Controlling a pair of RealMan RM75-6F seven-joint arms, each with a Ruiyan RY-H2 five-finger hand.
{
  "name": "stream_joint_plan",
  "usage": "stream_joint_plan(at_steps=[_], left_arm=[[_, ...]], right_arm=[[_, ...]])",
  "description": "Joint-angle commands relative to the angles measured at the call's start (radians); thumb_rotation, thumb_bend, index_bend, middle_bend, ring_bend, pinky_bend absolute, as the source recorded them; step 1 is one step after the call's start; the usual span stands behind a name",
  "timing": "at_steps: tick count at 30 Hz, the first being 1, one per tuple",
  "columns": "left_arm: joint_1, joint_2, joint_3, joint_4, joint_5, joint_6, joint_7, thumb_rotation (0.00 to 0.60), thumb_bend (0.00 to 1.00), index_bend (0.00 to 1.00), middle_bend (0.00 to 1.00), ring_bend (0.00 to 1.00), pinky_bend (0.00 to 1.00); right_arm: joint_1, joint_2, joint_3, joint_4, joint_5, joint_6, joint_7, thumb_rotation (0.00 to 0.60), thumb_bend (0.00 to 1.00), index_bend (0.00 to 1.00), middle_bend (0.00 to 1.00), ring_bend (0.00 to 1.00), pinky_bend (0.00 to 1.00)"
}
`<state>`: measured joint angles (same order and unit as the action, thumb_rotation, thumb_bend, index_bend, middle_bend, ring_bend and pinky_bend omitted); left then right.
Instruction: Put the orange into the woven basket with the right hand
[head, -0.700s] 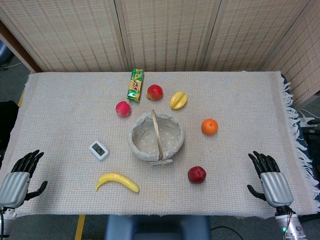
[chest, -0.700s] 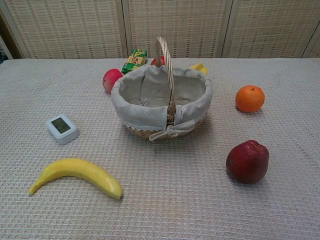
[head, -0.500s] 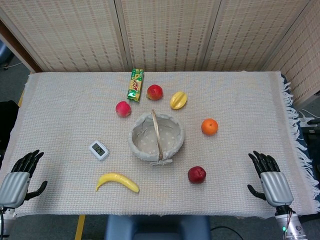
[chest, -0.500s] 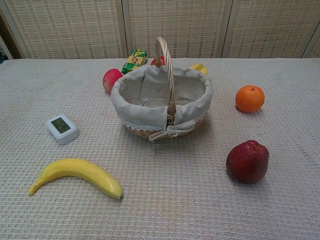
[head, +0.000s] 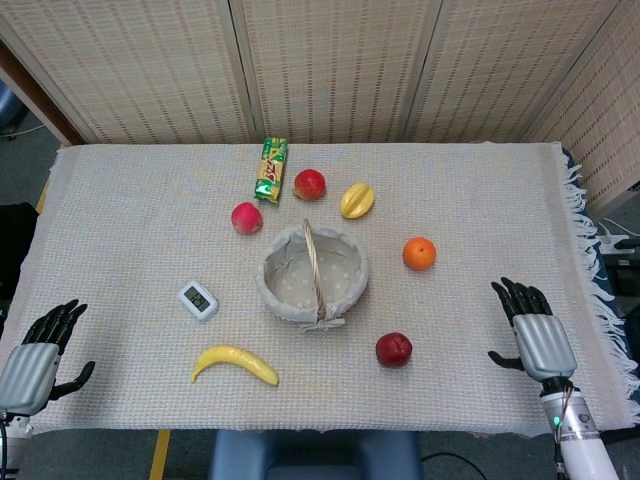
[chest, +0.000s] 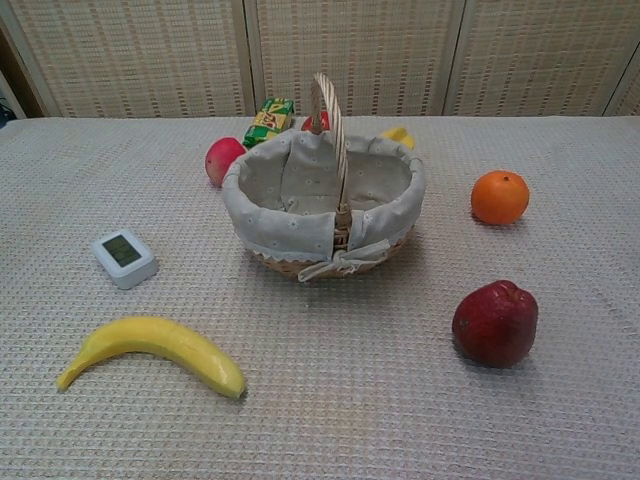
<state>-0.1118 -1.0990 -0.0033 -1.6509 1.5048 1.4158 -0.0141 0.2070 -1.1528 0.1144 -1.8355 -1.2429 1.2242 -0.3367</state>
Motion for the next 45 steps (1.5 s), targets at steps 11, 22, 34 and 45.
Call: stream_joint_plan(at_steps=[11,22,34,45], left_arm=[[-0.003,0.011,-0.002,-0.012,-0.029,-0.025,-0.018,0.600,0.33,0.00,0.00,0.00,0.10],[-0.009,0.022,-0.004,-0.019,-0.046,-0.047,-0.033,0.600,0.33,0.00,0.00,0.00,0.10],[-0.014,0.030,-0.001,-0.024,-0.049,-0.063,-0.049,0.600,0.33,0.00,0.00,0.00,0.10],[-0.018,0.032,0.004,-0.037,-0.047,-0.073,-0.041,0.600,0.33,0.00,0.00,0.00,0.10]], right_arm=[[0.413,-0.214,0.218,0.252,0.684,-0.260,-0.248,0.600,0.03,0.00,0.00,0.00,0.05],[0.586,-0.362,0.214,0.447,0.851,-0.291,-0.334,0.600,0.03,0.00,0.00,0.00,0.05],[0.644,-0.468,0.194,0.598,0.905,-0.313,-0.325,0.600,0.03,0.00,0.00,0.00,0.10],[0.660,-0.582,0.199,0.783,0.805,-0.344,-0.224,0.600,0.24,0.14,0.10,0.07,0.32]])
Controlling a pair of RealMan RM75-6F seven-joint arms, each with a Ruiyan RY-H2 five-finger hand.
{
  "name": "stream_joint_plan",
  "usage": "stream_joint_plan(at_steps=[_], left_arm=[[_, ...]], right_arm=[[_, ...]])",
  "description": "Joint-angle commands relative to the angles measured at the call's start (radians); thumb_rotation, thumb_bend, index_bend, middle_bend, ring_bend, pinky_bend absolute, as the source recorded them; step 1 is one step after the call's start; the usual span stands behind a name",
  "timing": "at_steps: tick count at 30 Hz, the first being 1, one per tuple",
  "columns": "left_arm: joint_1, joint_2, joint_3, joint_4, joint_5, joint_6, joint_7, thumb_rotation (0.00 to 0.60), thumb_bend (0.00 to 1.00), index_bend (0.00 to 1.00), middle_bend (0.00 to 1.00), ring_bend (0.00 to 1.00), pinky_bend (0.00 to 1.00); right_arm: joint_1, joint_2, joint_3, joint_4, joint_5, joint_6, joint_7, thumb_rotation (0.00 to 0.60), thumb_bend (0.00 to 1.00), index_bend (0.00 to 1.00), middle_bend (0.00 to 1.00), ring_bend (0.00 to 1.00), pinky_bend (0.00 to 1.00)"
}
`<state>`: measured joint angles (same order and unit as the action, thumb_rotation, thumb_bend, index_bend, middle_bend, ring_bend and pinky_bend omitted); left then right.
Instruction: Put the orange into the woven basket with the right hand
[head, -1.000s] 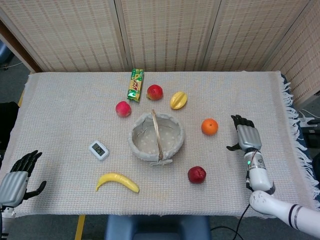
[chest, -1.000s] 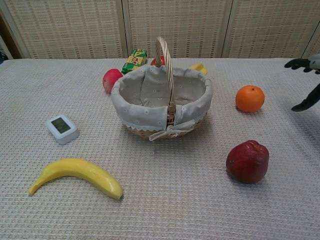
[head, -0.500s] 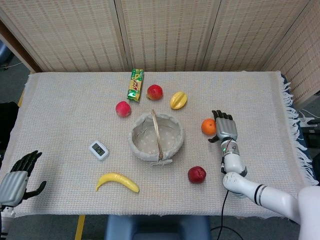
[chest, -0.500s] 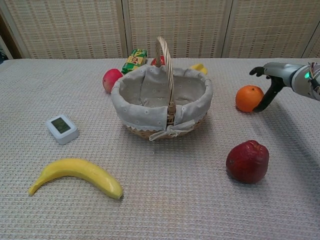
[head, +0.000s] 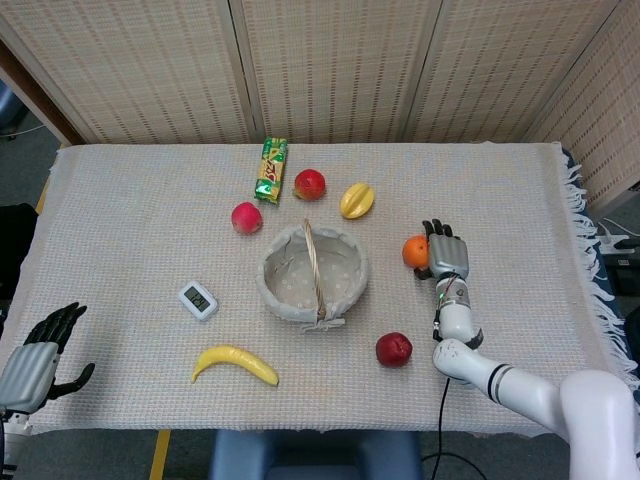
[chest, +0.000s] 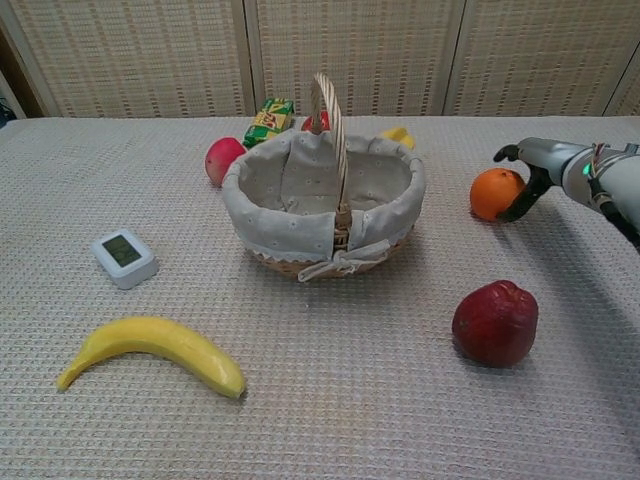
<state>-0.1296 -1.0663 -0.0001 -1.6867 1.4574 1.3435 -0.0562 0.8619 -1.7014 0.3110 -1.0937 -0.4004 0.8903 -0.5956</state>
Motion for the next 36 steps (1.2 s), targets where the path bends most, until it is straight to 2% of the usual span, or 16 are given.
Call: stream_joint_plan(at_steps=[1,4,6,9,16,22,29,36], left_arm=[[-0.001,-0.001,0.001,-0.002,0.001,-0.001,0.002,0.600,0.33,0.00,0.00,0.00,0.10],[-0.002,-0.001,0.001,-0.004,0.000,-0.003,0.003,0.600,0.33,0.00,0.00,0.00,0.10],[-0.002,0.000,0.002,-0.005,0.000,-0.005,0.002,0.600,0.33,0.00,0.00,0.00,0.10],[-0.001,0.002,0.002,-0.005,0.001,-0.003,-0.003,0.600,0.33,0.00,0.00,0.00,0.10],[0.001,0.003,0.003,-0.004,0.001,0.000,-0.006,0.600,0.33,0.00,0.00,0.00,0.10],[-0.001,0.004,0.003,-0.006,-0.004,-0.005,-0.004,0.600,0.33,0.00,0.00,0.00,0.10],[-0.004,0.000,0.004,-0.009,0.001,-0.006,0.006,0.600,0.33,0.00,0.00,0.00,0.10],[-0.004,0.000,0.004,-0.008,0.001,-0.006,0.003,0.600,0.33,0.00,0.00,0.00,0.10]], right_arm=[[0.005,-0.044,0.006,0.052,-0.050,-0.011,0.048,0.600,0.25,0.14,0.13,0.10,0.35],[0.005,-0.071,0.020,0.073,-0.095,0.000,0.097,0.600,0.29,0.17,0.28,0.27,0.53],[-0.001,-0.078,0.026,0.070,-0.131,0.012,0.129,0.600,0.33,0.19,0.40,0.43,0.67],[-0.013,-0.073,0.025,0.053,-0.174,0.026,0.154,0.600,0.35,0.21,0.48,0.51,0.75],[-0.045,-0.009,0.085,-0.058,-0.202,0.068,0.225,0.600,0.35,0.25,0.52,0.53,0.75],[-0.068,0.099,0.155,-0.262,-0.225,0.117,0.271,0.600,0.35,0.28,0.53,0.53,0.75],[-0.084,0.189,0.157,-0.533,-0.278,0.168,0.263,0.600,0.35,0.32,0.53,0.52,0.75],[-0.074,0.199,0.123,-0.693,-0.331,0.203,0.246,0.600,0.35,0.36,0.53,0.51,0.73]])
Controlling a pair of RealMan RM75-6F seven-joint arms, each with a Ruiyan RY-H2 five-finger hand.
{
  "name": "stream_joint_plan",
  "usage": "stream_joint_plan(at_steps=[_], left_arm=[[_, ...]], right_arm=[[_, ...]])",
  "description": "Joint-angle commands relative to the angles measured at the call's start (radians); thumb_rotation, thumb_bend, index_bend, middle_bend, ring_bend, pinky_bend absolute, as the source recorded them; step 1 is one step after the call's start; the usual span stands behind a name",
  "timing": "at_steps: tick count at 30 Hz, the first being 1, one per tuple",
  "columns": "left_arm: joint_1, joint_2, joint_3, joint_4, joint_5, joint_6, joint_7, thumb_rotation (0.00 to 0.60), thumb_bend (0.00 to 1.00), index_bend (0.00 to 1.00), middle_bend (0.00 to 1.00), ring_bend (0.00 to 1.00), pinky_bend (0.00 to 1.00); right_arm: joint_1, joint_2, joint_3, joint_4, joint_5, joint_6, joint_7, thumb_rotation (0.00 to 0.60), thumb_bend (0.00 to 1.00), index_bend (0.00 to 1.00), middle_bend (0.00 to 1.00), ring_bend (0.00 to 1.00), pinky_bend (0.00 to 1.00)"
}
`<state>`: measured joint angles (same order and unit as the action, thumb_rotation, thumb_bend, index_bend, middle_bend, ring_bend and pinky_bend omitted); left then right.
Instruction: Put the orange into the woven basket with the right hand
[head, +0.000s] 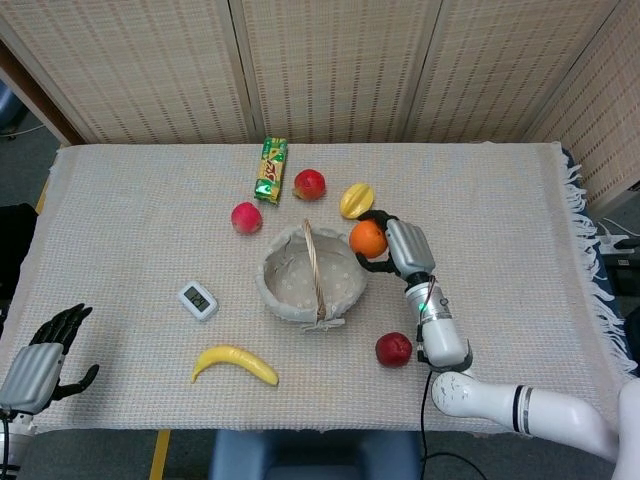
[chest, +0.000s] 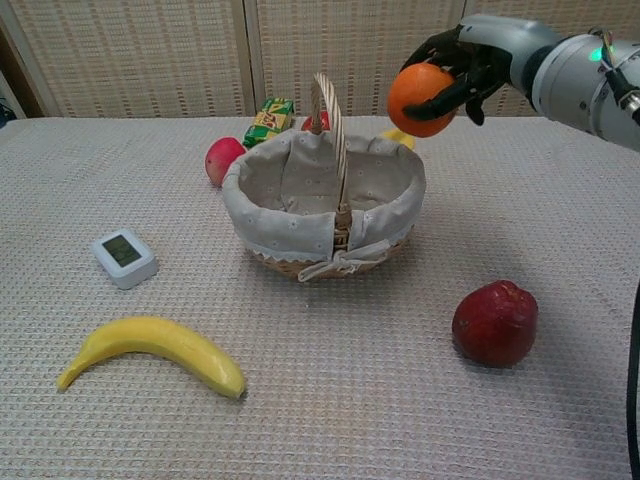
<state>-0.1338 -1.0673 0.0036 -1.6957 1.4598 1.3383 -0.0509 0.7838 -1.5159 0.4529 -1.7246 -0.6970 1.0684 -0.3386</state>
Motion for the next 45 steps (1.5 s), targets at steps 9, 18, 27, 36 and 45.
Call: stream_joint_plan(at_steps=[9,18,27,36,45], left_arm=[[0.005,0.005,0.001,0.004,-0.001,0.007,-0.009,0.600,0.33,0.00,0.00,0.00,0.10],[0.005,0.008,0.004,0.005,0.003,0.006,-0.007,0.600,0.33,0.00,0.00,0.00,0.10],[0.003,0.007,0.004,0.002,0.001,0.002,-0.001,0.600,0.33,0.00,0.00,0.00,0.10],[0.007,0.010,0.005,0.006,0.003,0.008,-0.003,0.600,0.33,0.00,0.00,0.00,0.10],[0.012,0.004,0.004,0.010,0.015,0.029,0.017,0.600,0.33,0.00,0.00,0.00,0.10]], right_arm=[[0.047,0.009,-0.090,-0.068,-0.003,0.016,-0.107,0.600,0.26,0.02,0.14,0.05,0.36],[0.075,0.007,-0.142,-0.025,0.024,0.050,-0.201,0.600,0.11,0.00,0.00,0.00,0.09],[0.069,0.020,-0.128,-0.038,0.028,0.060,-0.167,0.600,0.09,0.00,0.00,0.00,0.08],[-0.023,0.194,-0.236,-0.199,-0.053,0.127,-0.217,0.600,0.09,0.00,0.00,0.00,0.06],[-0.277,0.364,-0.539,-0.275,-0.484,0.341,-0.225,0.600,0.09,0.00,0.00,0.00,0.06]])
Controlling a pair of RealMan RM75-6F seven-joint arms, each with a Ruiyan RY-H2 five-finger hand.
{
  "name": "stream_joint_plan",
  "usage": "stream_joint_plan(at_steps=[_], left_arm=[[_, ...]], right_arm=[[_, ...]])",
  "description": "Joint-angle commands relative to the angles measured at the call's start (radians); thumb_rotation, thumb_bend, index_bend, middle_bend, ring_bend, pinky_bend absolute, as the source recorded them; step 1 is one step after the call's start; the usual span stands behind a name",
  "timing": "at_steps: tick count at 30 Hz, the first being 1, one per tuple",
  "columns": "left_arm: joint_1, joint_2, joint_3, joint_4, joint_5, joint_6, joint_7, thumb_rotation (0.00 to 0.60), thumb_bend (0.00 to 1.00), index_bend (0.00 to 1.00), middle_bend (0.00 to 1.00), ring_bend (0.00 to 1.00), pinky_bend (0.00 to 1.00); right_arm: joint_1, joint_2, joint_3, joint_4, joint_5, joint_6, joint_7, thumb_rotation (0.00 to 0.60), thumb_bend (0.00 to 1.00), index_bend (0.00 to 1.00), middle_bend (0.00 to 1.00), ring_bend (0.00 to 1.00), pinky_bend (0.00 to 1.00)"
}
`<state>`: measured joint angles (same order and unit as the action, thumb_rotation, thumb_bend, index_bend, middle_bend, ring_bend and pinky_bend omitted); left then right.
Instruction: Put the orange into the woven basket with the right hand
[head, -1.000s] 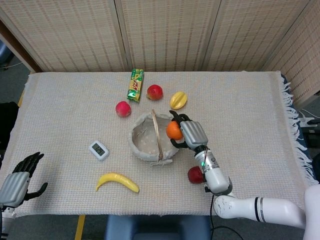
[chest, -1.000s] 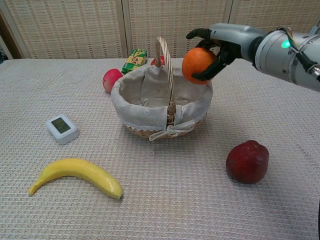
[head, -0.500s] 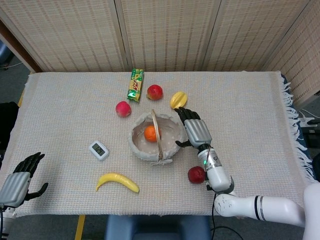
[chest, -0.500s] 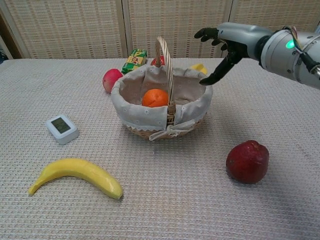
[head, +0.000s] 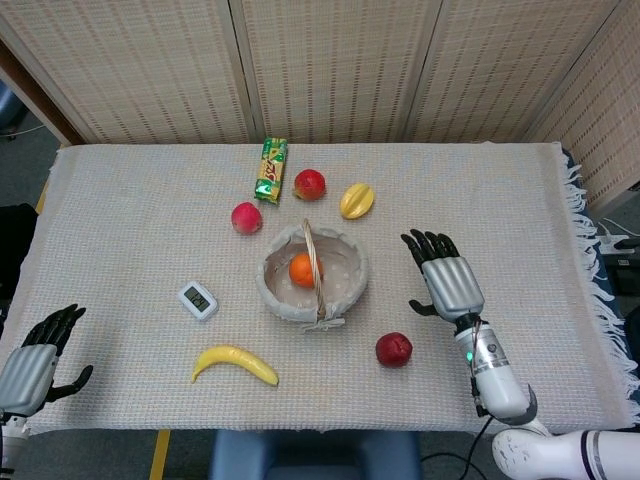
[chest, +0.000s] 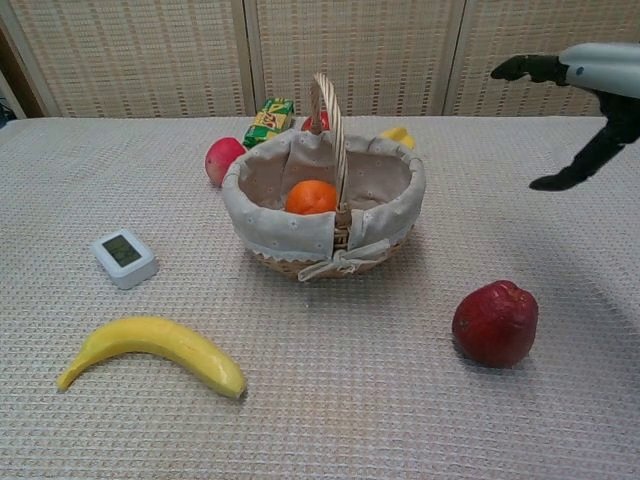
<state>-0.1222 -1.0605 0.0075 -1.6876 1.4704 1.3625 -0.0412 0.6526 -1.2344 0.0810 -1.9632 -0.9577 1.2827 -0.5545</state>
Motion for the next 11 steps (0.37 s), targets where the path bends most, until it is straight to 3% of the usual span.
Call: stream_joint_plan(at_steps=[1,6,11], left_arm=[[0.001,-0.005,0.000,0.003,0.008,0.009,0.012,0.600,0.33,0.00,0.00,0.00,0.10],[0.007,-0.016,-0.005,0.014,0.014,0.030,0.021,0.600,0.33,0.00,0.00,0.00,0.10],[0.011,-0.024,-0.006,0.024,0.025,0.046,0.035,0.600,0.33,0.00,0.00,0.00,0.10]], right_arm=[[-0.183,0.088,-0.207,-0.026,-0.286,0.159,-0.010,0.600,0.09,0.00,0.00,0.00,0.06],[-0.327,0.072,-0.315,0.061,-0.517,0.307,0.019,0.600,0.09,0.00,0.00,0.00,0.05],[-0.426,0.024,-0.325,0.207,-0.645,0.418,0.107,0.600,0.09,0.00,0.00,0.00,0.05]])
